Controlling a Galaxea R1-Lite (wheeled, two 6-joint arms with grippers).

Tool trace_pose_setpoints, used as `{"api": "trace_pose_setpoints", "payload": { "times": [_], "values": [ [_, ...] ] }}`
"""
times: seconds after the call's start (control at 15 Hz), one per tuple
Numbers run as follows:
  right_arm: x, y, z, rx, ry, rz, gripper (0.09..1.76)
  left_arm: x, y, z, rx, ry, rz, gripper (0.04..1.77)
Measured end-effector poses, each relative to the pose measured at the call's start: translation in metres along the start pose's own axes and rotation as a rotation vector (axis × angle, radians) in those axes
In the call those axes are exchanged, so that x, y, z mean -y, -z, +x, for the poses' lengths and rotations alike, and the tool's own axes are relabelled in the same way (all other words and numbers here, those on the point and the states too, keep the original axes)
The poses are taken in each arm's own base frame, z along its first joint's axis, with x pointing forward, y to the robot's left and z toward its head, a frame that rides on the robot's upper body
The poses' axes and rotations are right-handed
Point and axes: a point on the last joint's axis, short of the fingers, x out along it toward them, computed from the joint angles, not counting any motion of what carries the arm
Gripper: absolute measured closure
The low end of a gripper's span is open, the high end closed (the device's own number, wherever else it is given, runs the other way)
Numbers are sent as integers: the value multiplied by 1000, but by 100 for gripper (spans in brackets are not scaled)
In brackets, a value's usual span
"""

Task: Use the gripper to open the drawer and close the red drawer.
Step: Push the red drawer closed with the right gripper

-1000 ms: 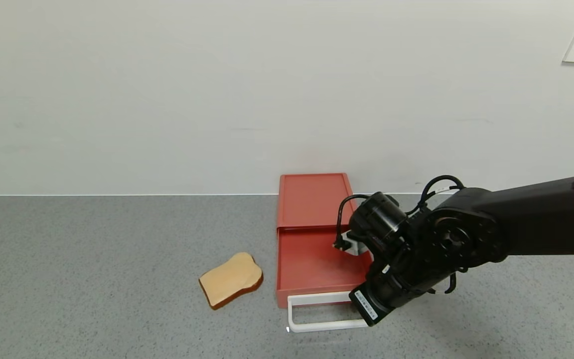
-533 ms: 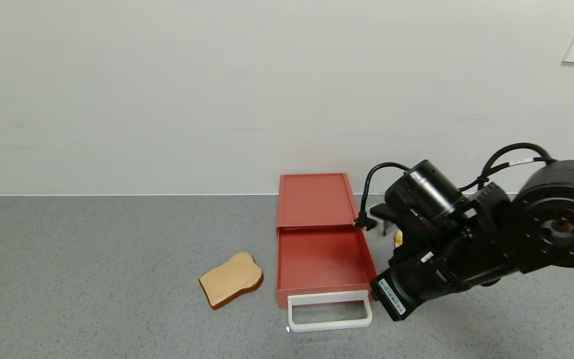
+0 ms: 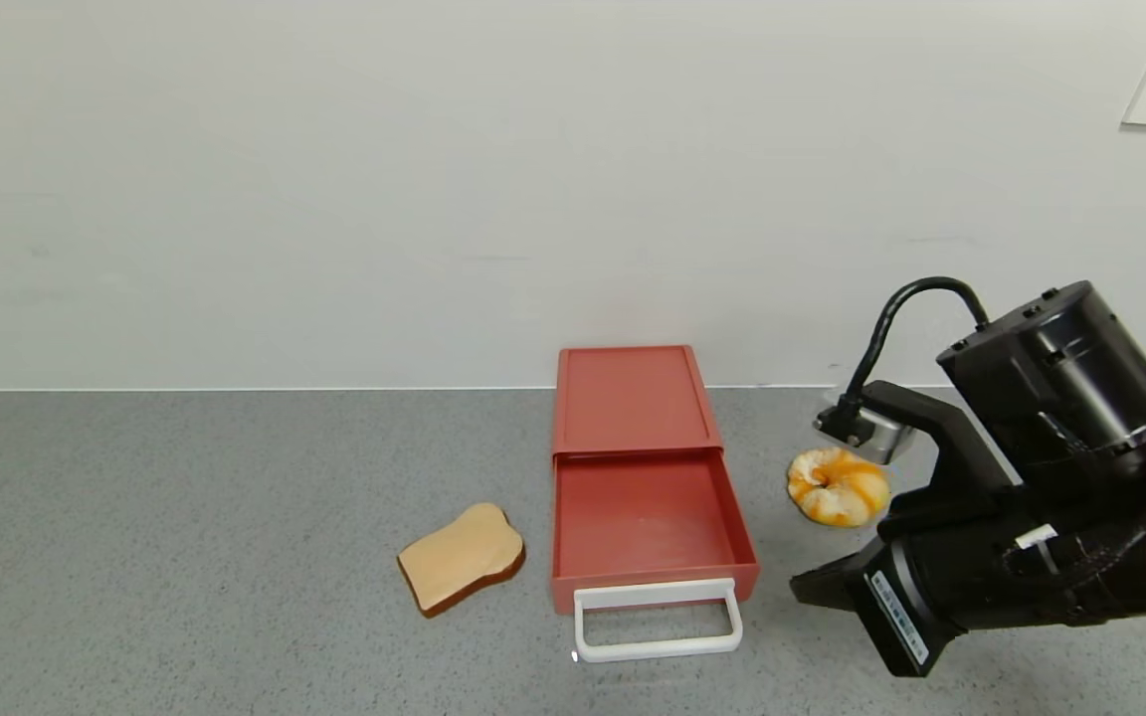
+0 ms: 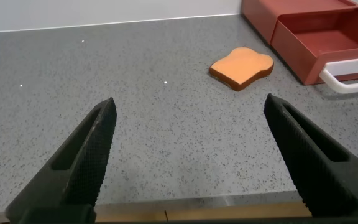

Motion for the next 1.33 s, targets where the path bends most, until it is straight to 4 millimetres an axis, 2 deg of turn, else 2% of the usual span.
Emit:
{"api": "trace_pose_setpoints", "payload": {
  "times": [0.4,0.67,0.87,1.33],
  "values": [
    [0,6,-10,16,-31,2,173,0,0,0,1,0,-1,9],
    [-1,-4,-7,33,-39,-1,173,0,0,0,1,-2,-1,9],
    [-6,-17,8,19,-50,-11,173,0,0,0,1,-2,-1,9],
    [-32,-40,61,-48,-89,-62,173,0,0,0,0,1,0,9]
  ]
}}
